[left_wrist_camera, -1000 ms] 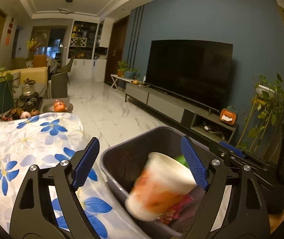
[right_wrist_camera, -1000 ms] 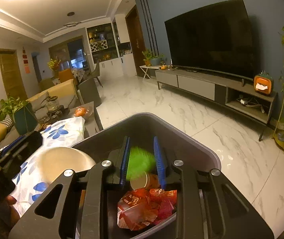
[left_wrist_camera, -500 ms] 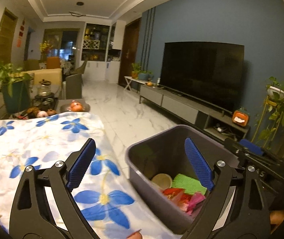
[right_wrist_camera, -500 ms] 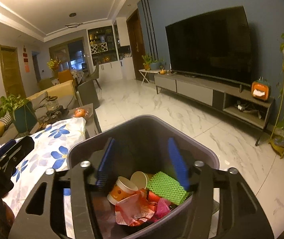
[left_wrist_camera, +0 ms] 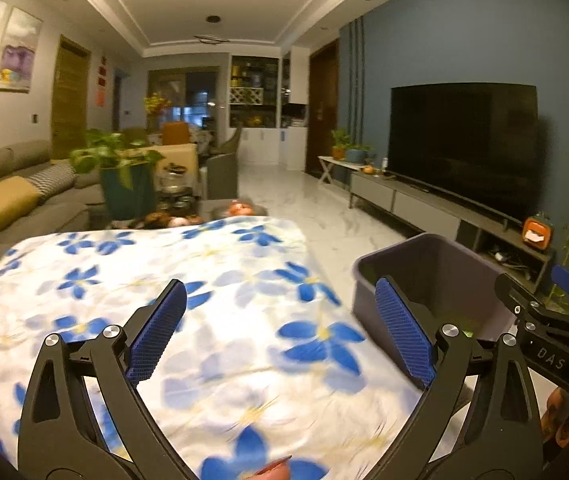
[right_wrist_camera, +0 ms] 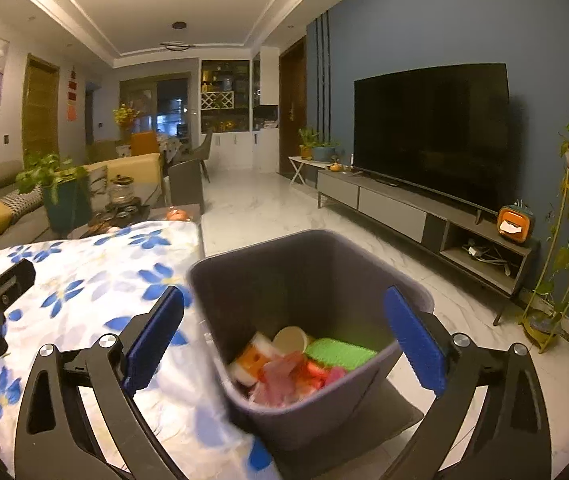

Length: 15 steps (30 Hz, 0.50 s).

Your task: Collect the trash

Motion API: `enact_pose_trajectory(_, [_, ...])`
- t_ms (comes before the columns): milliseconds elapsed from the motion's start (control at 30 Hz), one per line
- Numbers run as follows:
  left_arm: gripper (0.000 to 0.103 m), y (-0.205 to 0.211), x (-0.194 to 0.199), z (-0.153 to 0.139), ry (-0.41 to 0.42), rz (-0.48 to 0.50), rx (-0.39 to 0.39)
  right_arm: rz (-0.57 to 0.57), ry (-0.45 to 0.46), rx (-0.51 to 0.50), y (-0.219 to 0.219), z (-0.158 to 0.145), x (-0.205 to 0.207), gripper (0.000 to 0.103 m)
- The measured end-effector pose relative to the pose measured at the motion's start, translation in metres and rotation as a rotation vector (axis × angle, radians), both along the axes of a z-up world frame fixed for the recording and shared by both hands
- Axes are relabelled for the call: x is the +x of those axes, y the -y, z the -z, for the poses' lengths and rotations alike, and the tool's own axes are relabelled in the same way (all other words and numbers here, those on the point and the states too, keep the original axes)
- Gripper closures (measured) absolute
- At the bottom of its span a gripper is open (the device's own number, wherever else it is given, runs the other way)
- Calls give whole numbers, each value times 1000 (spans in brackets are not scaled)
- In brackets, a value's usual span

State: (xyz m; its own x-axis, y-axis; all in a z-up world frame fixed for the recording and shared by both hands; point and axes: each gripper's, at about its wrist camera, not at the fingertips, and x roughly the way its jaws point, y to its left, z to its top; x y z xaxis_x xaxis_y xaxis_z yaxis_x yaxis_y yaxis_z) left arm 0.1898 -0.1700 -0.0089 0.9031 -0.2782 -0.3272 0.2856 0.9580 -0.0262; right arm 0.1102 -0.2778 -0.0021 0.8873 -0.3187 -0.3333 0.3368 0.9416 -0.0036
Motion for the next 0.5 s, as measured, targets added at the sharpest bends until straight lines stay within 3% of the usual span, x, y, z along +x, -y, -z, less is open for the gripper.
enact_pose_trajectory(500, [9, -85, -101, -9, 20, -113, 13, -52, 14, -38, -81, -9, -76, 6])
